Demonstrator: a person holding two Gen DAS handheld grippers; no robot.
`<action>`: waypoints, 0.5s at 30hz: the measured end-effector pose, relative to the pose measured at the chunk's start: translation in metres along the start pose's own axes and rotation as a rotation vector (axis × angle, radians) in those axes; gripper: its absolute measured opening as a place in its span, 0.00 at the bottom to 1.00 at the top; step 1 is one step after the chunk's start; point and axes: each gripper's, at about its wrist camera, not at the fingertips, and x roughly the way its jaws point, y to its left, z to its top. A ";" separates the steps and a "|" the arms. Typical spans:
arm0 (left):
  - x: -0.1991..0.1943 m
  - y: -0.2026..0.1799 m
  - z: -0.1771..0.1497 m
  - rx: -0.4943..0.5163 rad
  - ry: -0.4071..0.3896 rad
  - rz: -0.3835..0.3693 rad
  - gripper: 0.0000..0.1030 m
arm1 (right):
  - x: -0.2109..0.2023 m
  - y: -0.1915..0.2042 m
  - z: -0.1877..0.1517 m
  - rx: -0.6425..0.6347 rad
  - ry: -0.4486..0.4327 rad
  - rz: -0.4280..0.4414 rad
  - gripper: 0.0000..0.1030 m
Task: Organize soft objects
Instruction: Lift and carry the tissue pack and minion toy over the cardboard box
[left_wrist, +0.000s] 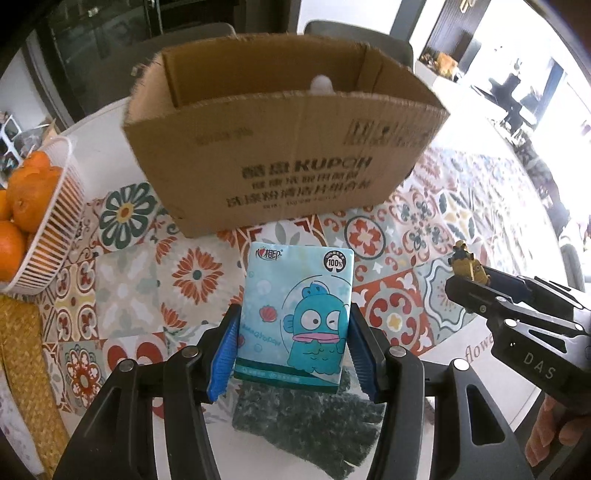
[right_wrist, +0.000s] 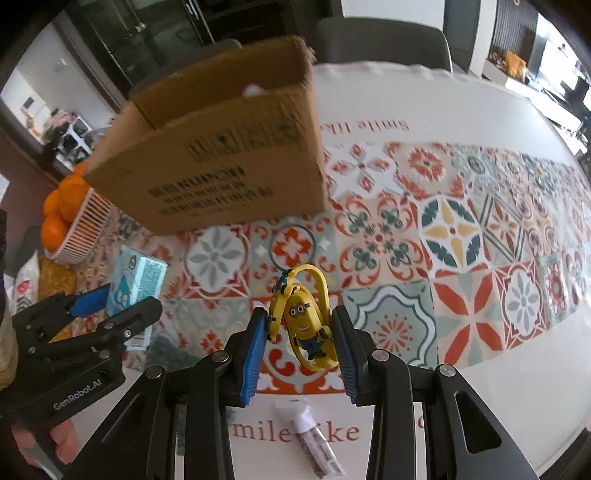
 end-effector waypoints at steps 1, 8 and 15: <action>-0.004 -0.001 0.003 -0.006 -0.010 0.002 0.53 | -0.003 0.002 0.001 -0.004 -0.011 0.006 0.36; -0.032 -0.001 0.018 -0.035 -0.075 -0.011 0.53 | -0.026 0.013 0.010 -0.025 -0.089 0.052 0.36; -0.061 -0.001 0.026 -0.043 -0.157 -0.009 0.53 | -0.048 0.025 0.022 -0.047 -0.166 0.095 0.36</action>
